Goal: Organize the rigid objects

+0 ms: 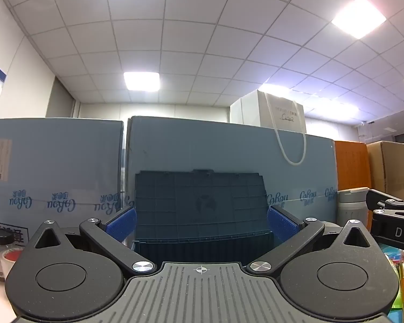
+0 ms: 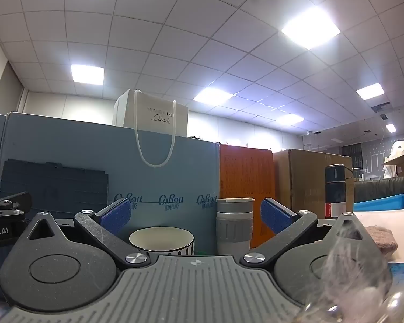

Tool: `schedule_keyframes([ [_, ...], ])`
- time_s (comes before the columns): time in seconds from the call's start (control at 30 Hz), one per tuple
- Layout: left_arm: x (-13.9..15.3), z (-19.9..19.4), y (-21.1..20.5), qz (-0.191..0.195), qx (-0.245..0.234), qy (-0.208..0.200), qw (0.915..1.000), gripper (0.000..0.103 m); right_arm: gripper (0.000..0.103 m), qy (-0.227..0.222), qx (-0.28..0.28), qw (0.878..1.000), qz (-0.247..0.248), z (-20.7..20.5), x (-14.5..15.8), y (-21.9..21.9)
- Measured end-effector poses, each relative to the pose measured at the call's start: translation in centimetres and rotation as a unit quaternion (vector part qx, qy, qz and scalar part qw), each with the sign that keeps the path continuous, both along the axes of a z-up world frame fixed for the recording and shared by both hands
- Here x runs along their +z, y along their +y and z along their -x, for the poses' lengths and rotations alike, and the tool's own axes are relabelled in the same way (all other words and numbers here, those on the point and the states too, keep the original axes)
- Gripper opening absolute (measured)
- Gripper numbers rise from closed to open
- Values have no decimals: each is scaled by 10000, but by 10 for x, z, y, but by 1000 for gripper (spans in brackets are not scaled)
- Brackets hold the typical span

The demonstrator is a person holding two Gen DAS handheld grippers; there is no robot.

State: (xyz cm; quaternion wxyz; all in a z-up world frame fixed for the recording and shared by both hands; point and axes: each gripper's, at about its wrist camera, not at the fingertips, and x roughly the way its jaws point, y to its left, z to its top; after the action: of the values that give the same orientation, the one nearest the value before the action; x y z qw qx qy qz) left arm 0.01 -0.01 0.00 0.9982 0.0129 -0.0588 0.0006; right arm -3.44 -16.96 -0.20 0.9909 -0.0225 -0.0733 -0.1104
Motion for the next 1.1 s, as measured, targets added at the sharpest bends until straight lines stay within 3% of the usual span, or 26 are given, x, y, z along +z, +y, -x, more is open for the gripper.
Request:
schedule_keyframes([
  [1.1,0,-6,2,58,26,81,9999,103,103,50,-12,10000,-50,-1,3,0],
])
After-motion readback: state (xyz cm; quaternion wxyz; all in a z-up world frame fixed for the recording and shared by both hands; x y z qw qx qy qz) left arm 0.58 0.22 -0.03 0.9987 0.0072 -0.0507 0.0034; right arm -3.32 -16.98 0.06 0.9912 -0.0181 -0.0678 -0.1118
